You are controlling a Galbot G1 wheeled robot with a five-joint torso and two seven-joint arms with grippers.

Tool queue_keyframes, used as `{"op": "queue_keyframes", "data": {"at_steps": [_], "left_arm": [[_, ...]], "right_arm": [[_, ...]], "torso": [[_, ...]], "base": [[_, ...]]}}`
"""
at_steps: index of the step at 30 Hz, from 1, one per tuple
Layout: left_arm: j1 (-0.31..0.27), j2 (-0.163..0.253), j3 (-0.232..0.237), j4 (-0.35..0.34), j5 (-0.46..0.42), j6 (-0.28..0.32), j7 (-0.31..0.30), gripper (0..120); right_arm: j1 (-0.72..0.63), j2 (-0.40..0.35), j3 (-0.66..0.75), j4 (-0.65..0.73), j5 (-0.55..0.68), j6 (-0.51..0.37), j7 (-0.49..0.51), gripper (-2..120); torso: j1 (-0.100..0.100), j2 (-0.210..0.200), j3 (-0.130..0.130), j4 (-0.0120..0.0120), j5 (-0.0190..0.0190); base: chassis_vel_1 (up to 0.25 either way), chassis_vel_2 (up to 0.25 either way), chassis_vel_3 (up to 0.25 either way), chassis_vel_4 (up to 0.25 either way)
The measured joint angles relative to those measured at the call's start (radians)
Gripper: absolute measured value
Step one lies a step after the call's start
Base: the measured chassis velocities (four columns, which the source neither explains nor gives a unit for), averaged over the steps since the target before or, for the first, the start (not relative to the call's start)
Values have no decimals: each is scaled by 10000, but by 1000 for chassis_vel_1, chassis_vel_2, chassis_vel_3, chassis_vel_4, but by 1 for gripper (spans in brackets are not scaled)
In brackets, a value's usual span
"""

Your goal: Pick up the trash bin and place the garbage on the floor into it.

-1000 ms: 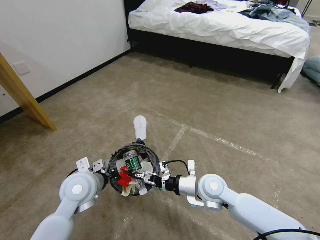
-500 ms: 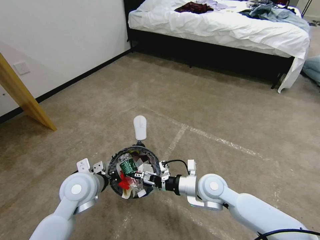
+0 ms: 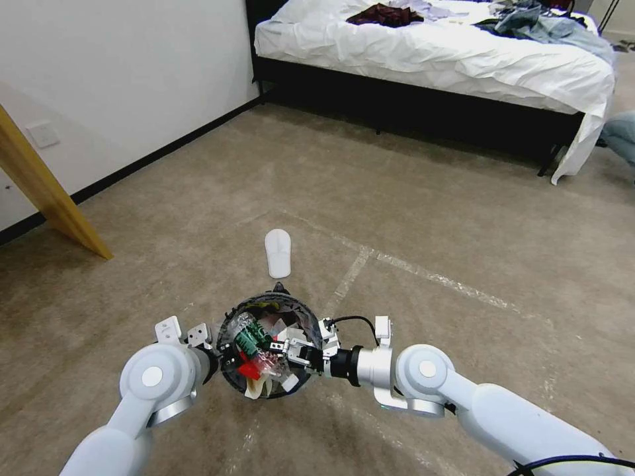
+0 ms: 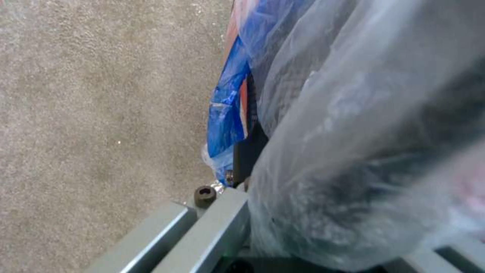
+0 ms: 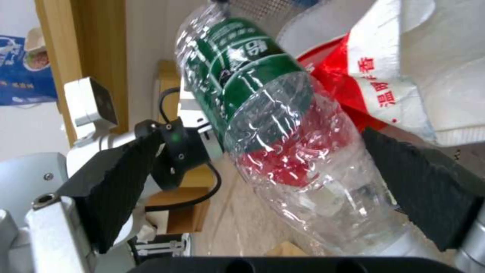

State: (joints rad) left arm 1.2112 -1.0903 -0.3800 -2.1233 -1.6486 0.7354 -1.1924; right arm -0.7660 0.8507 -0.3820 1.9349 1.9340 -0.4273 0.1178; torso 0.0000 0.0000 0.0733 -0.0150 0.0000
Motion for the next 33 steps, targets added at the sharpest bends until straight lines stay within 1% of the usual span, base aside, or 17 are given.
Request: {"op": "queue_keyframes", "data": {"at_steps": [19, 33], "left_arm": [[3, 29, 41, 168, -89, 0, -117, 0], [7, 18, 40, 338, -122, 0, -116, 0]], "right_arm": [[-117, -129, 270, -28, -89, 111, -96, 100], [233, 79, 271, -341, -137, 215, -178, 100]], "torso": [[0, 0, 0, 0, 0], [0, 0, 0, 0, 0]], "base": [[0, 0, 0, 0], [0, 0, 0, 0]]}}
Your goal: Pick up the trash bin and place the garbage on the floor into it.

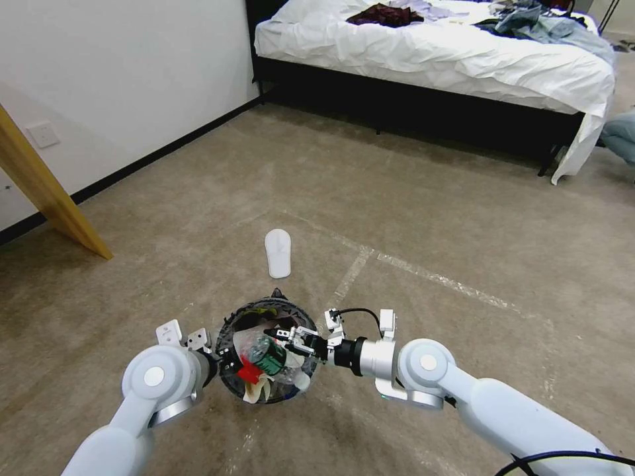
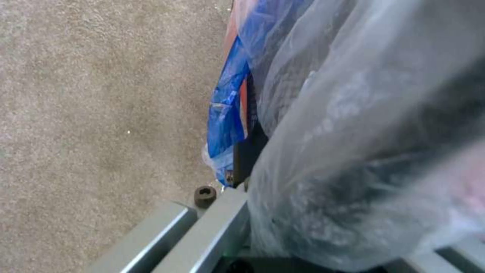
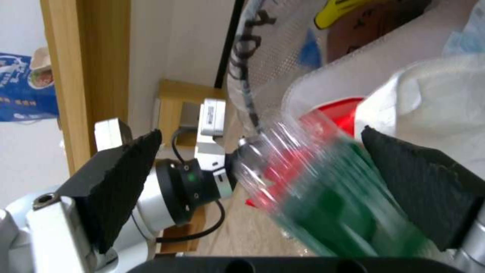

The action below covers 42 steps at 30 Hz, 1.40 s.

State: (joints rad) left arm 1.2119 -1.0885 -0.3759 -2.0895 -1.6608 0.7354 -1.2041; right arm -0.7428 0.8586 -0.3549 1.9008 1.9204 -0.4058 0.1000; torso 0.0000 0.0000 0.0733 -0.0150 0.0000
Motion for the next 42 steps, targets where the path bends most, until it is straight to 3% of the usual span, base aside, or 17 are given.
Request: {"op": "queue_keyframes", "data": {"at_steps": [42], "left_arm": [[33, -38, -137, 82, 165, 0, 49, 0]], "right_arm": [[-135, -193, 334, 14, -313, 29, -179, 100]], "torso": [[0, 0, 0, 0, 0]], "base": [[0, 0, 0, 0]]}}
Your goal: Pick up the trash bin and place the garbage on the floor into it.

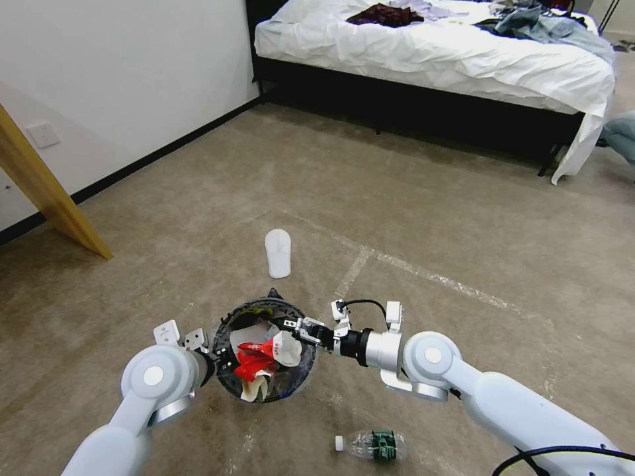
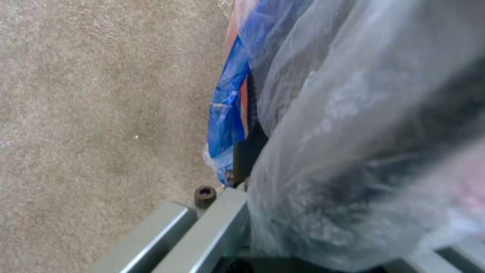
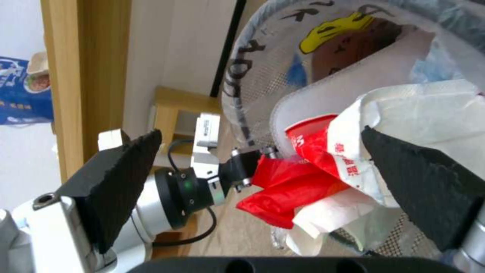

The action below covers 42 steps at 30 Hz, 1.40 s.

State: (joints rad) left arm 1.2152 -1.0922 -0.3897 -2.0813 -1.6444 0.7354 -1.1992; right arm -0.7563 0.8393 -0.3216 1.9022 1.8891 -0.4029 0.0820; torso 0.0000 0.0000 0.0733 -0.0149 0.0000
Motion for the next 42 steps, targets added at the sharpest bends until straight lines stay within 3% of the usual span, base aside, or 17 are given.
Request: {"op": "queue_keyframes", "data": {"at_steps": [18, 42], "left_arm": [[113, -7, -182, 145, 319, 0, 111, 0], [214, 52, -205, 144, 421, 0, 147, 0]], "right_arm": [[-1172, -1027, 914, 431, -695, -79, -356, 100], [-1979, -1482, 1290, 401, -2056, -111, -643, 100]], "torso": [[0, 0, 0, 0, 0], [0, 0, -1, 0, 0]], "base": [[0, 0, 0, 0], [0, 0, 0, 0]]}}
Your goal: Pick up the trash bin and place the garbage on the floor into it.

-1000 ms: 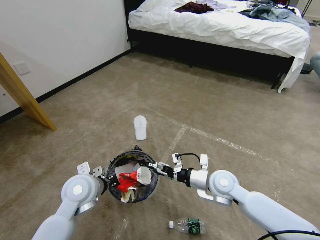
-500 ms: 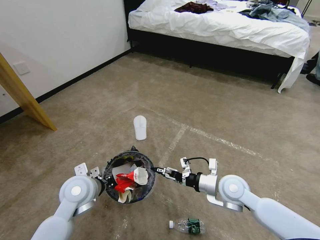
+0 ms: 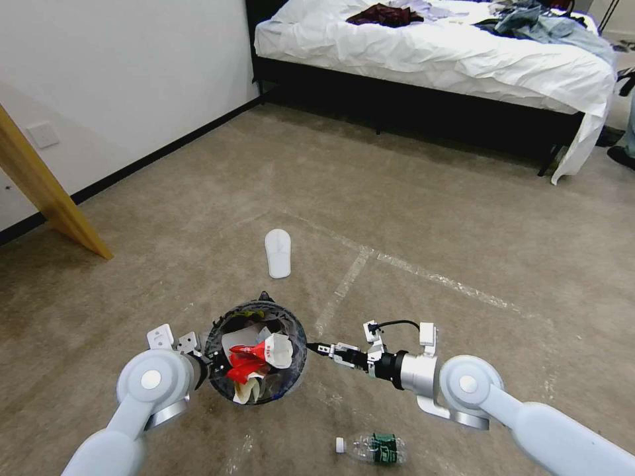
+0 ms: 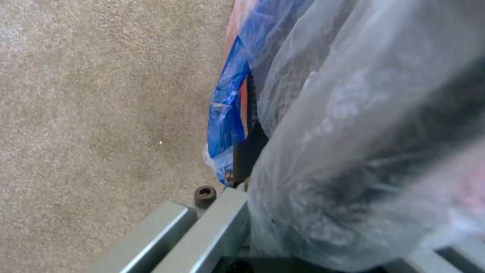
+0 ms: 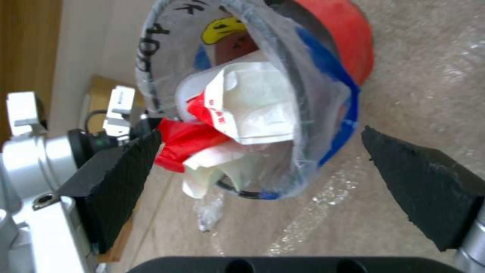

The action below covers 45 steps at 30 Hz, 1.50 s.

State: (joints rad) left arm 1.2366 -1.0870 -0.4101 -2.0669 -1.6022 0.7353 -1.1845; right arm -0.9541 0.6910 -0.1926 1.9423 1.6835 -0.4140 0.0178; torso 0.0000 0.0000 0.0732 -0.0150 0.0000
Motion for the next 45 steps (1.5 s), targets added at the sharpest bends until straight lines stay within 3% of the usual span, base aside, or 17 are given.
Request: {"op": "queue_keyframes", "data": {"at_steps": [8, 15, 17, 24, 29, 35, 37, 40, 45], "left_arm": [[59, -21, 12, 12, 49, 0, 4, 0], [103, -27, -2, 59, 145, 1, 55, 0], [151, -5, -15, 69, 207, 1, 94, 0], [150, 17, 11, 111, 305, 0, 145, 0], [78, -36, 84, 170, 395, 0, 159, 0], [85, -43, 90, 193, 465, 0, 192, 0], [96, -52, 75, 220, 529, 1, 242, 0], [108, -82, 47, 270, 623, 2, 291, 0], [133, -142, 17, 345, 844, 2, 424, 0]], "right_arm": [[-188, -183, 115, 0, -450, -56, -119, 100], [-471, -569, 182, -316, -1980, -224, -594, 100], [-789, -790, 374, -546, -3000, -259, -1033, 100], [-1695, -1197, 1033, -681, -4481, -267, -1558, 100], [-2515, -1539, 1565, -985, -6913, 27, -2318, 100], [-2346, -1729, 1511, -1253, -8785, 257, -3040, 100], [-2033, -1834, 1380, -1407, -10253, 402, -3823, 100], [-1812, -1998, 1282, -1406, -11196, 436, -4488, 100], [-1477, -2312, 1063, -1234, -11936, 447, -5548, 100]], "torso": [[0, 0, 0, 0, 0], [0, 0, 0, 0, 0], [0, 0, 0, 1, 2], [0, 0, 0, 1, 0], [0, 0, 0, -1, 2], [0, 0, 0, 1, 0], [0, 0, 0, 3, 1], [0, 0, 0, 2, 2], [0, 0, 0, 0, 1]], "base": [[0, 0, 0, 0], [0, 0, 0, 0], [0, 0, 0, 0], [0, 0, 0, 0], [0, 0, 0, 0], [0, 0, 0, 0], [0, 0, 0, 0], [0, 0, 0, 0], [0, 0, 0, 0]]}}
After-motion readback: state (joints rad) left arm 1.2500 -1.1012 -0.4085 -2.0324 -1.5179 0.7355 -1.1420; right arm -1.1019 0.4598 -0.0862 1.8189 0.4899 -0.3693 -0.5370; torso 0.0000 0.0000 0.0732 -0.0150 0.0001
